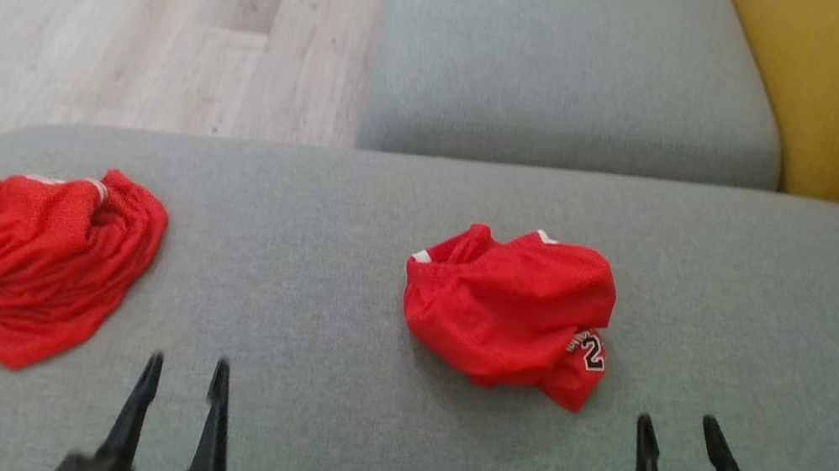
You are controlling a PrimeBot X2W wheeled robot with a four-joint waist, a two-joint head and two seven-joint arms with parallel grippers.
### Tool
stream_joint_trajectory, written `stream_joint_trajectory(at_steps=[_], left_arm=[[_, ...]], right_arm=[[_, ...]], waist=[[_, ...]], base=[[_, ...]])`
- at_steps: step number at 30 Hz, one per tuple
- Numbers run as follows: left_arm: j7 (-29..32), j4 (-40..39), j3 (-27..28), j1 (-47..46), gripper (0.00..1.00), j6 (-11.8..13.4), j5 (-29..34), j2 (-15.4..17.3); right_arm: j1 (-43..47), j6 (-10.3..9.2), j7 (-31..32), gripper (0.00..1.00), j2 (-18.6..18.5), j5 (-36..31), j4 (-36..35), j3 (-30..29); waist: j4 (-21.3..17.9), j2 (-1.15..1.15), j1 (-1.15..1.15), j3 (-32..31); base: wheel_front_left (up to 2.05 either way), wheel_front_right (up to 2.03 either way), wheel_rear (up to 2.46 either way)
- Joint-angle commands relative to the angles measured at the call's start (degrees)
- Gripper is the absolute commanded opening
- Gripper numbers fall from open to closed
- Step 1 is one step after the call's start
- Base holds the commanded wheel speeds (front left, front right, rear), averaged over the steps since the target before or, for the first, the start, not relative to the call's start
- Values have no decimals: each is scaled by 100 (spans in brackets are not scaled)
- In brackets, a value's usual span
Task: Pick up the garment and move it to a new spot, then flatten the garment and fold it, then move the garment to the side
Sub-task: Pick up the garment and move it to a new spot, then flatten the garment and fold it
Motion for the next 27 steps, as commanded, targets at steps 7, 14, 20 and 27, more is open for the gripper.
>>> stream_joint_trajectory(at_steps=[7, 14, 20, 27], left_arm=[[-54, -447, 241, 232, 100, 196, 165, -9], [-54, -495, 251, 225, 100, 238, 229, -9], [-54, -505, 296, 201, 100, 231, 276, -9], [-54, -484, 269, 194, 100, 222, 296, -9]], right_arm=[[49, -4, 4, 100, -28, 70, -128, 30], [53, -4, 4, 100, -28, 64, -106, 28], [37, -4, 4, 100, -28, 56, -102, 10], [33, -4, 4, 100, -28, 46, -100, 7]], waist=[[120, 0, 0, -124], [159, 0, 0, -104], [163, 0, 0, -62], [156, 0, 0, -29]], base=[[0, 0, 0], [0, 0, 0], [0, 0, 0], [0, 0, 0]])
